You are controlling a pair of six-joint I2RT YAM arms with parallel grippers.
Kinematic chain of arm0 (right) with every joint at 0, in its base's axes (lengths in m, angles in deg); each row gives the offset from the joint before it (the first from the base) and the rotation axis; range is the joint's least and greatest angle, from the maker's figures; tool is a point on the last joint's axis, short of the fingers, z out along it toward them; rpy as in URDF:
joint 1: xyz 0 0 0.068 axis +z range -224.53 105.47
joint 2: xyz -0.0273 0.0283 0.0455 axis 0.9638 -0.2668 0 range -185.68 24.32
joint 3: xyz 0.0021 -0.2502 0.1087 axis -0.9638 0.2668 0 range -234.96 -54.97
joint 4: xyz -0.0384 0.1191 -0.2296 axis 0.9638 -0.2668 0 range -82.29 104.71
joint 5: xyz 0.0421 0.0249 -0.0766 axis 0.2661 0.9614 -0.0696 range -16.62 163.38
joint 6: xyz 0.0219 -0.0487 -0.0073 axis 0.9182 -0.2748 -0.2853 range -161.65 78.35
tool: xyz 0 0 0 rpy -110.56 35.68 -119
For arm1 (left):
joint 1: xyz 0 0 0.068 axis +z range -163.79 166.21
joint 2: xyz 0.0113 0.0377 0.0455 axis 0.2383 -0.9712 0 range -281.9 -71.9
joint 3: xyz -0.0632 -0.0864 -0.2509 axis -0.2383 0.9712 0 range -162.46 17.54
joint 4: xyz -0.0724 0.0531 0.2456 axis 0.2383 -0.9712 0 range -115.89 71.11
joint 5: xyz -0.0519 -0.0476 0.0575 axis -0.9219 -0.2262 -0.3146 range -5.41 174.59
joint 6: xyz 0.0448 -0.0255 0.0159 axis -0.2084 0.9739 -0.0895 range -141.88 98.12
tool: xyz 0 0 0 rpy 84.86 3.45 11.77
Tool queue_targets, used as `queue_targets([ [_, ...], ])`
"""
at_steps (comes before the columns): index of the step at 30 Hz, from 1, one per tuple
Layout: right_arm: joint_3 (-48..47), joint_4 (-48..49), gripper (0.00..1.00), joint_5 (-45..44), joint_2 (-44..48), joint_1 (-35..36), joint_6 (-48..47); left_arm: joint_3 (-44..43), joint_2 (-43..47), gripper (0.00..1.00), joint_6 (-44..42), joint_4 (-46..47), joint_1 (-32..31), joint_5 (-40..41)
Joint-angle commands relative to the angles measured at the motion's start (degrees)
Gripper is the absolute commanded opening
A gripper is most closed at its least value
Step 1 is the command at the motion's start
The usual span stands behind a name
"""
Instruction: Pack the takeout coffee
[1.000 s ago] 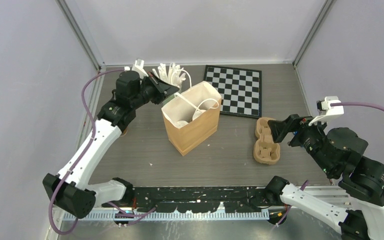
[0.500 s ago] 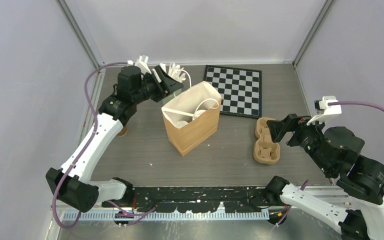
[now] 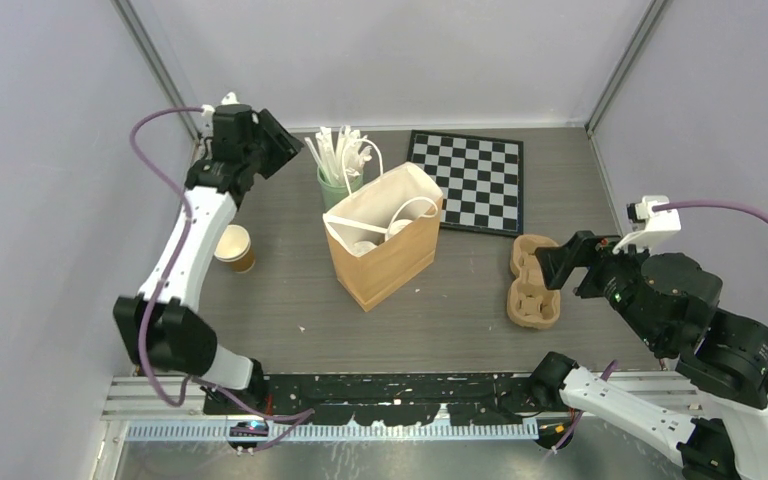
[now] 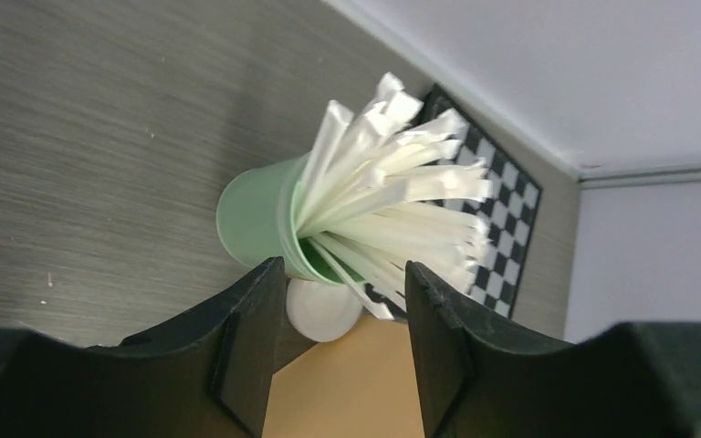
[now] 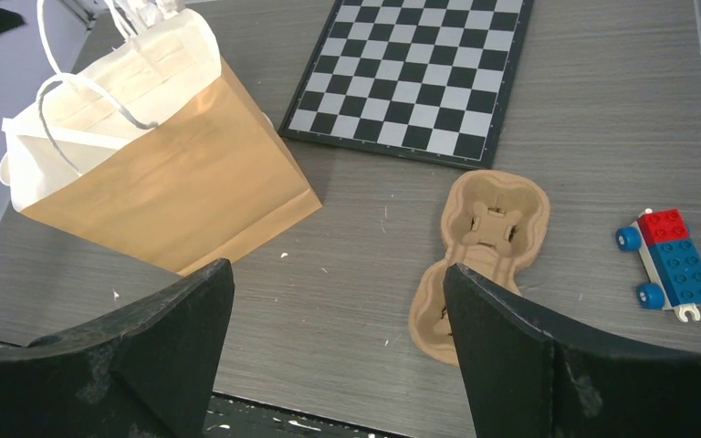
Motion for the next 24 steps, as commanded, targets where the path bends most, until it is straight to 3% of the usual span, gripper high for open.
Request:
queue_targets([
  [1, -2.66, -2.18, 0.88, -1.33, -0.32, -0.12, 2.53, -5.08, -7.49, 0.5, -1.98, 2.02, 0.47, -2.35],
  [6, -2.72, -4.71, 0.88, -2.38, 0.73, -0.12, 2.96, -8.33, -14.93, 0.46, -1.06, 5.66, 2.08, -2.03],
  [15, -1.95, -4.78, 0.88, -3.75, 0.02, -0.12, 3.81, -10.98, -24.62, 0.44, 1.36, 16.79, 5.24, -15.5],
  [19, -1.46, -3.79, 0.88, -4.26, -0.86, -0.13, 2.78, -14.8, -27.63, 0.41, -0.75, 13.66, 5.22, -17.65],
  [24, -0.86, -1.94, 0.89, -4.22, -2.3, -0.12, 1.01, -15.39, -28.03, 0.26, -2.41, 13.22, 5.28, -17.88],
])
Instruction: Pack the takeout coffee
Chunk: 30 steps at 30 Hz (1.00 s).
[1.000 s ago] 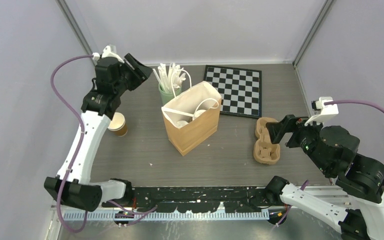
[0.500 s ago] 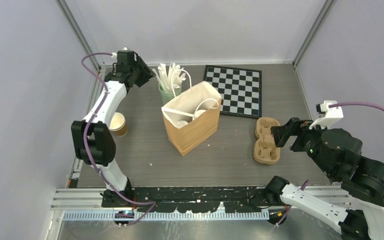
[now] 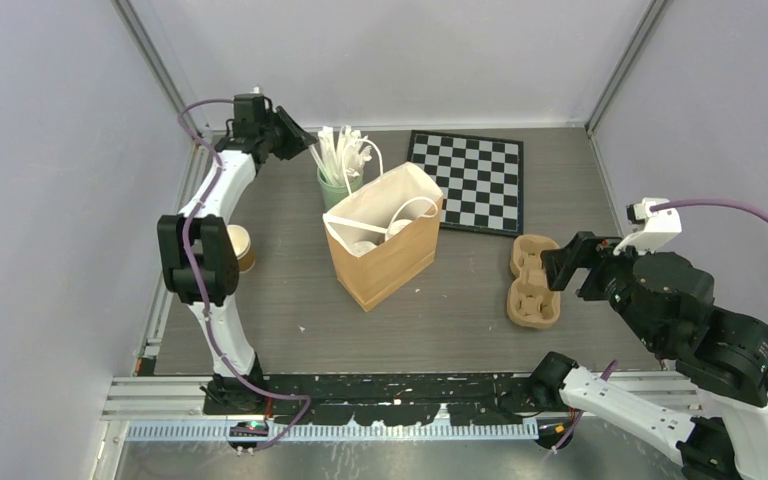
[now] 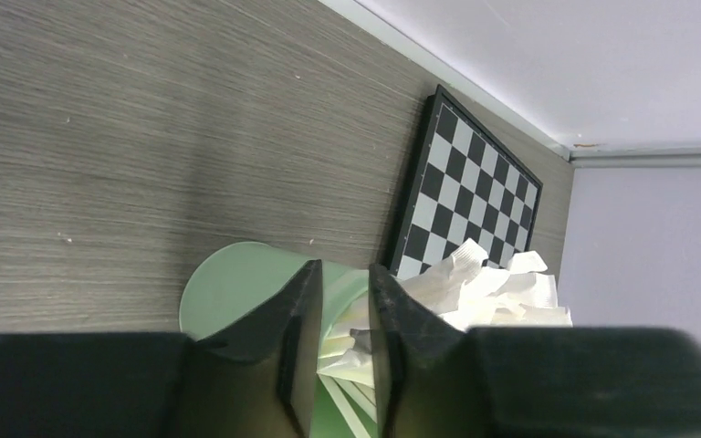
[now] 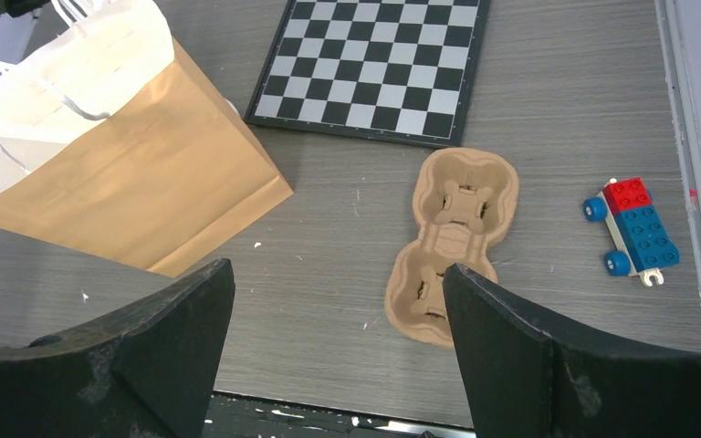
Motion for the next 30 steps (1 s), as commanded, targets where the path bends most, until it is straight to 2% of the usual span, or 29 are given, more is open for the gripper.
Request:
queue_targets([
  [1, 0.58, 3.53, 0.89, -1.23, -2.2, -0.12, -1.65, -3.08, 1.09, 0.19, -2.42, 1.93, 0.28, -2.32],
  [4, 1.5, 4.57, 0.89, -0.94, -2.74, -0.12, -2.21, -4.11, 2.06, 0.01, -2.63, 0.16, 0.8, -2.93],
  [12, 3.9, 7.41, 0.9, 0.14, -2.88, -0.12, -3.12, -10.83, 7.81, 0.0, -5.95, -9.43, 1.02, 0.58],
  [16, 4.59, 9.0, 0.9, 0.86, -3.18, -0.12, -3.7, -8.9, 11.39, 0.0, -7.08, -10.73, 0.95, 1.91],
  [17, 4.81, 9.37, 0.9, 1.0, -3.29, -0.12, -3.86, -7.46, 12.19, 0.04, -7.02, -10.58, 0.94, 2.16],
  [21, 4.94, 10.2, 0.9, 1.6, -3.88, -0.1, -4.29, -1.96, 13.78, 0.29, -6.81, -10.37, 0.93, 3.47],
  [24, 4.68, 10.06, 0.9, 2.08, -3.95, -0.12, -4.1, 1.54, 13.79, 0.32, -6.48, -7.68, 0.89, 1.92],
  [30, 4.38, 9.85, 0.9, 1.84, -3.52, -0.12, -4.02, 3.24, 11.61, 0.37, -6.96, -5.56, 0.64, 0.11],
])
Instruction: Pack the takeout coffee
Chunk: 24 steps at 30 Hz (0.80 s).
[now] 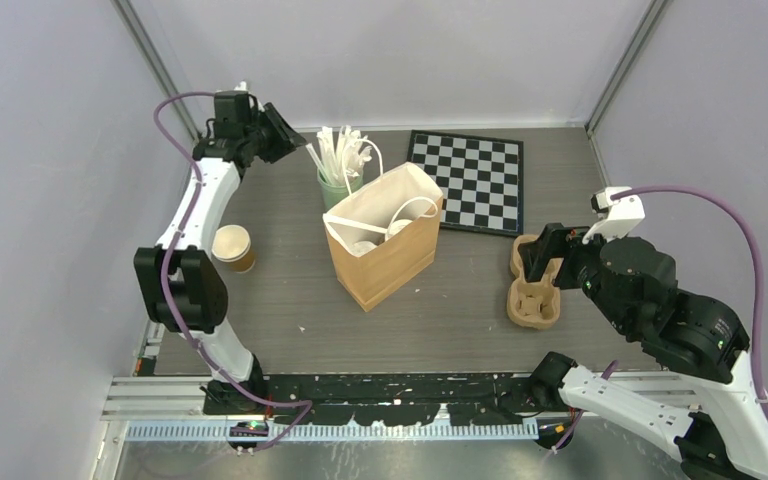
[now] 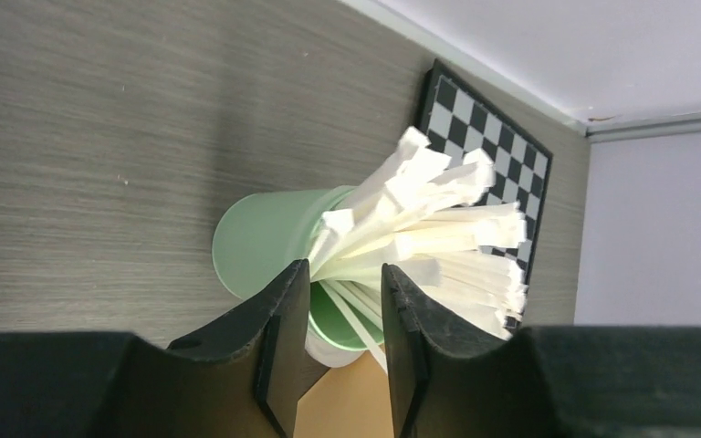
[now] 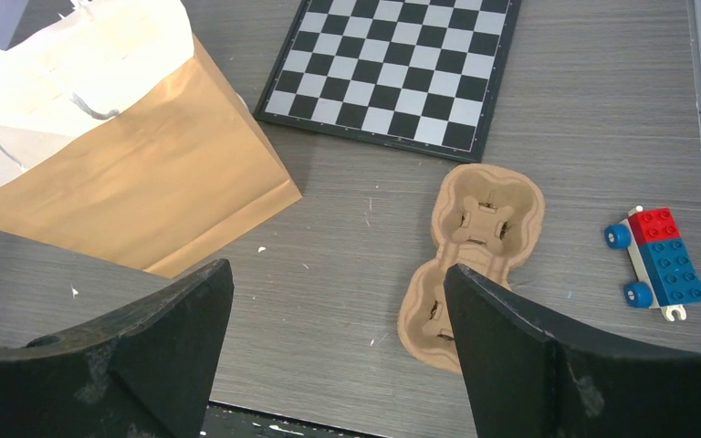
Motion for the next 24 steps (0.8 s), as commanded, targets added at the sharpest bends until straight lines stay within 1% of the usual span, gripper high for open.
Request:
queue_targets([
  [1, -0.41, 2.41, 0.9, -0.16, -0.32, -0.14, -0.54, 0.83, -1.63, 0.39, -0.69, 3.88, 0.1, -1.98],
  [2, -0.61, 2.28, 0.9, -0.37, -0.43, -0.12, -0.27, 0.99, -2.14, 0.42, -0.24, 4.34, 0.11, -2.43],
  [5, -0.43, 2.24, 0.9, -0.92, -0.48, -0.14, 0.87, 1.91, -3.21, 0.42, 0.87, 7.24, -0.08, -4.51],
  [9, -0.32, 2.33, 0.9, -0.47, -0.46, -0.12, 1.65, 2.11, -4.64, 0.42, 1.21, 8.0, -0.32, -4.4],
  [17, -1.6, 1.5, 0.9, -1.65, -0.98, -0.12, 0.92, 1.94, -6.88, 0.37, 1.67, 9.5, -0.49, -5.22],
  [19, -1.45, 1.69, 0.9, -1.35, -1.22, -0.11, 1.13, 1.93, -6.83, 0.32, 1.75, 10.22, -0.57, -5.35],
  [20, -1.39, 1.79, 0.9, -1.22, -1.37, -0.12, 1.25, 1.89, -6.74, 0.28, 1.81, 10.64, -0.62, -5.38],
  [22, -1.36, 1.97, 0.9, -1.0, -1.63, -0.12, 1.26, 1.61, -6.49, 0.13, 1.63, 11.14, -0.58, -5.37],
  [24, -1.41, 2.22, 0.9, -0.81, -1.85, -0.12, 1.08, 1.18, -6.1, 0.03, 1.33, 11.33, -0.62, -5.25],
])
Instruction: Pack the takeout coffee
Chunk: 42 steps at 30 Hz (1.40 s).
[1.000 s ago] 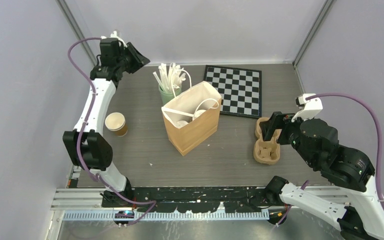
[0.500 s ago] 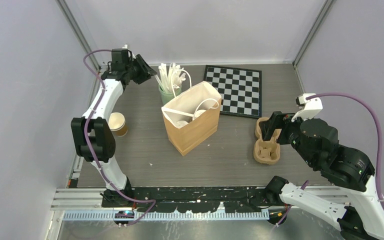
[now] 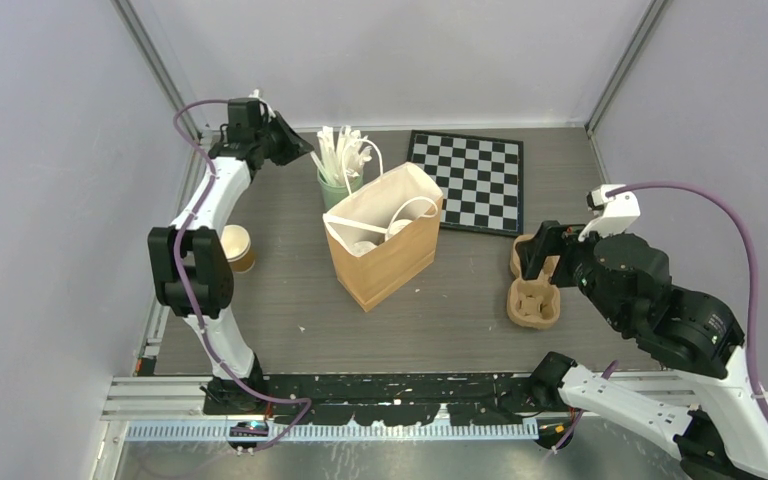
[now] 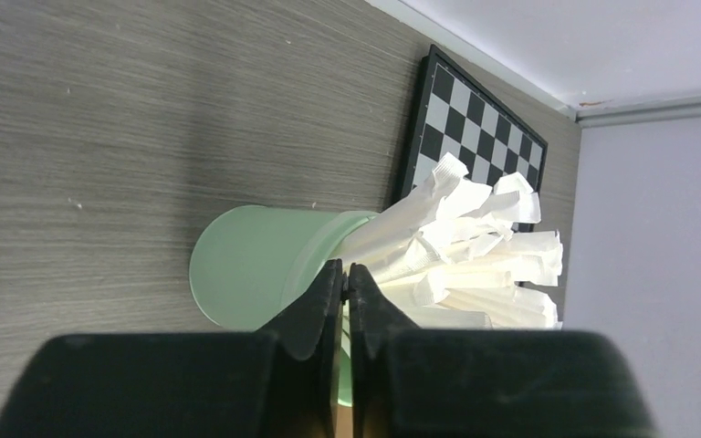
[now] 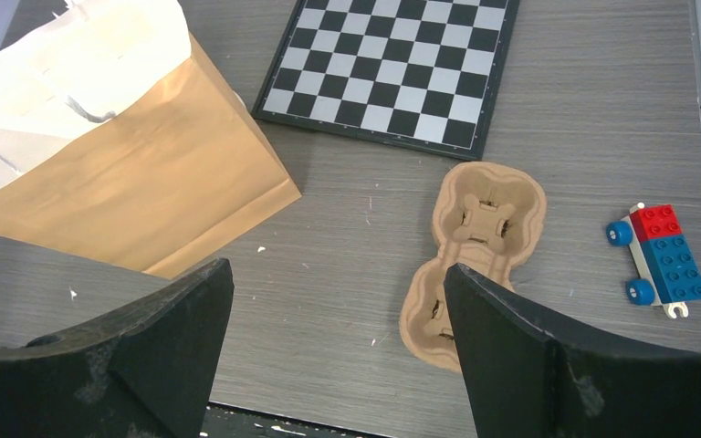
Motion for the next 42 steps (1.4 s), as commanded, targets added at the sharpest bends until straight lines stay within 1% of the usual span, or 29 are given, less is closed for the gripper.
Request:
queue_targets([
  [1, -1.43, 2.21, 0.9, -0.55, -0.95, -0.13, 0.17, -1.56, 1.27, 0.0, -0.38, 3.34, -0.19, -0.68],
  [5, -1.52, 2.54, 0.9, -0.8, -0.95, -0.12, -0.44, -4.96, 3.04, 0.0, -1.55, -2.39, -0.18, 1.0],
  [7, -1.38, 2.86, 0.9, -0.68, -0.91, -0.16, -0.44, -5.09, 4.8, 0.0, -2.21, -3.78, -0.18, 2.31],
  [10, -1.16, 3.36, 0.9, -0.01, -0.95, -0.12, -0.44, -5.07, 7.77, 0.0, -3.42, -6.44, -0.21, 4.92],
  [15, -1.23, 3.71, 0.9, 0.87, -1.2, -0.14, -0.33, -8.21, 13.22, 0.0, -5.2, -12.93, -0.18, 9.95],
  [20, -1.67, 3.76, 0.9, 1.43, -1.27, -0.12, -0.48, -11.07, 20.32, 0.0, -5.74, -14.45, -0.19, 15.03],
  [24, -2.7, 3.33, 0.9, 1.59, -1.77, -0.12, -1.06, -13.69, 24.26, 0.0, -4.26, -14.13, -0.21, 16.27],
  [31, -4.13, 3.08, 0.9, 1.71, -2.27, -0.12, -0.98, -16.99, 28.37, 0.0, 1.48, -12.33, -0.18, 13.94],
  [33, -4.1, 3.31, 0.9, 2.01, -2.39, -0.12, -1.19, -17.36, 29.2, 0.0, 3.56, -10.7, -0.19, 11.33],
  [38, -3.97, 4.45, 0.9, 2.74, -2.57, -0.12, -1.77, -16.99, 30.52, 0.0, 13.01, -5.56, -0.18, 3.41],
  [42, -3.55, 5.22, 0.9, 2.88, -2.33, -0.12, -2.47, -15.96, 30.78, 0.0, 19.84, -1.08, -1.87, -1.25],
])
